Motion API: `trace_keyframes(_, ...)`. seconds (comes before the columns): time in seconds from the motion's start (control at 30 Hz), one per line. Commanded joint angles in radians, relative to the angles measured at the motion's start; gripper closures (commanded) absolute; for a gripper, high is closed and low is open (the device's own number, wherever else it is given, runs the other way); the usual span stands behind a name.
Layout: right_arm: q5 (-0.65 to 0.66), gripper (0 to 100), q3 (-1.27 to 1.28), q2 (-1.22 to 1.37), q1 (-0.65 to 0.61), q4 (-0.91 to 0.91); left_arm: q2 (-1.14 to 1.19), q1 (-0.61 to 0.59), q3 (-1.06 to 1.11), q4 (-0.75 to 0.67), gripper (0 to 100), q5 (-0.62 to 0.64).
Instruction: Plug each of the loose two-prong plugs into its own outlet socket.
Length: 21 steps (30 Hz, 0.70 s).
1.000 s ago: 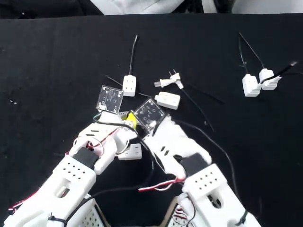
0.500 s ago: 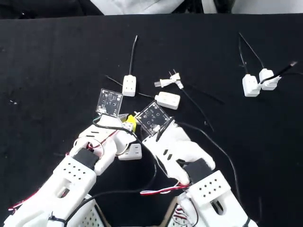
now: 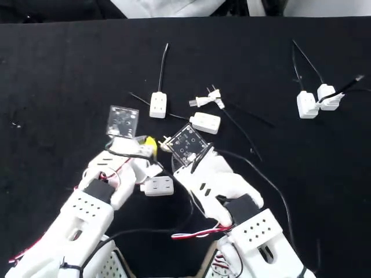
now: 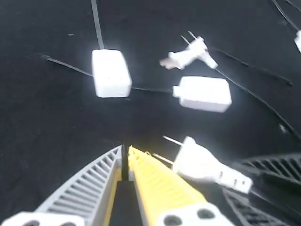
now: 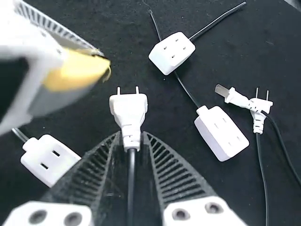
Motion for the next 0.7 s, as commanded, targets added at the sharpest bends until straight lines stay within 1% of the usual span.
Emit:
trace_keyframes(0.0, 0.000, 98.8, -0.012, -0.027, -0.020, 0.002, -0.008, -0.015, -0.093, -0.015, 97, 0.071)
trace_keyframes(0.2, -0.002, 98.8, -0.012, -0.027, -0.020, 0.002, 0.003, 0.076, -0.105, -0.038, 97, 0.068)
trace_keyframes(0.27, -0.002, 98.8, -0.012, -0.027, -0.020, 0.002, 0.005, 0.097, -0.088, -0.066, 97, 0.028)
trace_keyframes(0.37, -0.003, 98.8, -0.012, -0.027, -0.020, 0.002, 0.005, 0.105, -0.061, -0.089, 97, -0.002)
trace_keyframes(0.67, -0.005, 98.8, -0.012, -0.030, -0.020, 0.002, 0.031, 0.105, -0.031, -0.092, 97, -0.003)
